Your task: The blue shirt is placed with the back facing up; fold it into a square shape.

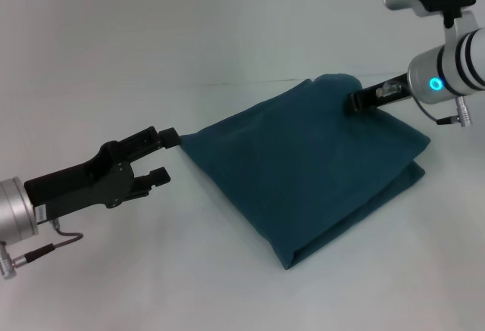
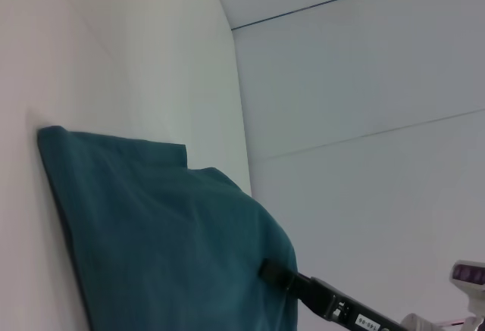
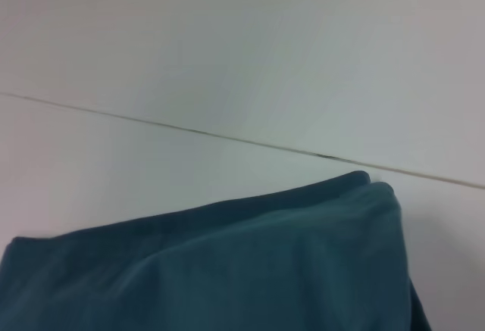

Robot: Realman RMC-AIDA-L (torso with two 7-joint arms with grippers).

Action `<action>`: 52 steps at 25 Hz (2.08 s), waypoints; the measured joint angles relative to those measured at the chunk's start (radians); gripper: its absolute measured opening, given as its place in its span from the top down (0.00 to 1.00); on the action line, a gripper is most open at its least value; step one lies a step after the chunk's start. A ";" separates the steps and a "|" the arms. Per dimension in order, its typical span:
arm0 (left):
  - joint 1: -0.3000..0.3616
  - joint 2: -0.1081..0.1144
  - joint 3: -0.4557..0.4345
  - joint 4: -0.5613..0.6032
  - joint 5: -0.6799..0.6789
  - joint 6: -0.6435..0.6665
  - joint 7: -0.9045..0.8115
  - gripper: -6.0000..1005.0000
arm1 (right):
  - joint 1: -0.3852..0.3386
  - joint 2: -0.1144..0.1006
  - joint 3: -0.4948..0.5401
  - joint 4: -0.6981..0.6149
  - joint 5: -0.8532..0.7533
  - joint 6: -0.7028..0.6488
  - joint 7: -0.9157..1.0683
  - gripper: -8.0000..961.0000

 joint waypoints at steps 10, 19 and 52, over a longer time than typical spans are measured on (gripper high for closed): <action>-0.004 0.000 -0.002 -0.001 0.000 -0.008 0.000 0.05 | 0.019 -0.021 -0.003 0.066 -0.142 0.056 0.104 0.85; -0.004 0.000 -0.002 -0.001 0.000 -0.007 0.000 0.05 | 0.034 -0.035 0.005 0.104 -0.215 0.097 0.167 0.57; -0.092 -0.057 0.292 -0.133 0.068 -0.044 -0.178 0.05 | -0.170 -0.164 0.248 -0.070 0.352 -0.472 -0.037 0.32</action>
